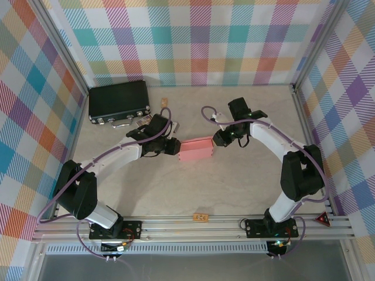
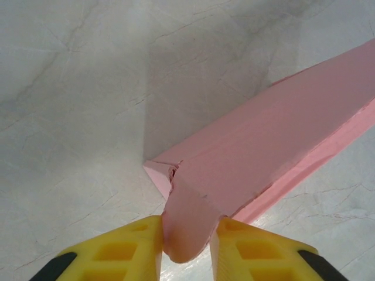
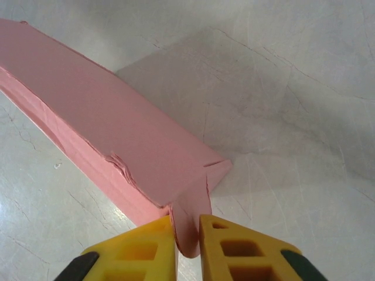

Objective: Fold the paper box

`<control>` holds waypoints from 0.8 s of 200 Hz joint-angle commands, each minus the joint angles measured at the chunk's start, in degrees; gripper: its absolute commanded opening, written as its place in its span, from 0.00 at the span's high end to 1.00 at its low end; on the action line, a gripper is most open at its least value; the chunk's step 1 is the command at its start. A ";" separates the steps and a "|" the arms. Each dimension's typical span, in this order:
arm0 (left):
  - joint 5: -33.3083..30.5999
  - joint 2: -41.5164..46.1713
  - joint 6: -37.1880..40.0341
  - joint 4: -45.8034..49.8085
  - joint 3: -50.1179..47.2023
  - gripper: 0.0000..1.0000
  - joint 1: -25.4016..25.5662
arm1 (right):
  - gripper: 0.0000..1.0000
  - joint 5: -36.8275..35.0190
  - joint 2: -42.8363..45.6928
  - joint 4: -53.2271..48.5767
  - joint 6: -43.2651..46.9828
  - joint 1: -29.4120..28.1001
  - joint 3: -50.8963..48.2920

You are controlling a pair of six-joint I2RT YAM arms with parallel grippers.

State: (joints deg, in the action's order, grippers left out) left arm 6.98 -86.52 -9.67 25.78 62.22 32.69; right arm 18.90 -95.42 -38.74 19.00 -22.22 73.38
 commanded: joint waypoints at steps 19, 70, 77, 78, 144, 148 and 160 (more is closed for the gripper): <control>0.35 1.59 -0.28 0.80 -0.78 0.82 -0.54 | 0.87 1.98 1.55 -1.59 -0.28 -0.37 0.11; 1.17 0.80 -0.51 0.74 -0.07 0.88 -0.52 | 0.90 2.97 1.21 -2.26 -0.55 -0.37 1.16; 1.18 0.83 -0.48 0.72 0.08 0.88 -0.52 | 0.90 3.07 1.12 -2.40 -0.55 -0.37 1.32; 1.19 0.83 -0.46 0.70 0.05 0.88 -0.52 | 0.90 3.07 1.12 -2.40 -0.55 -0.37 1.32; 1.76 0.47 -0.74 0.10 0.19 0.90 -0.52 | 0.90 3.17 0.63 -3.26 -0.55 -0.37 1.94; 1.85 0.43 -0.78 0.00 0.27 0.91 -0.52 | 0.90 3.17 0.59 -3.20 -0.55 -0.36 1.94; 2.15 0.48 -0.91 -0.22 0.29 0.92 -0.52 | 0.90 3.39 0.49 -3.31 -0.64 -0.37 2.04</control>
State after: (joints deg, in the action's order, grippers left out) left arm 7.70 -86.52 -9.69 25.50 62.11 32.69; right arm 20.45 -95.42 -40.03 18.81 -22.22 73.63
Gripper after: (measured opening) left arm 0.092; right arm 0.102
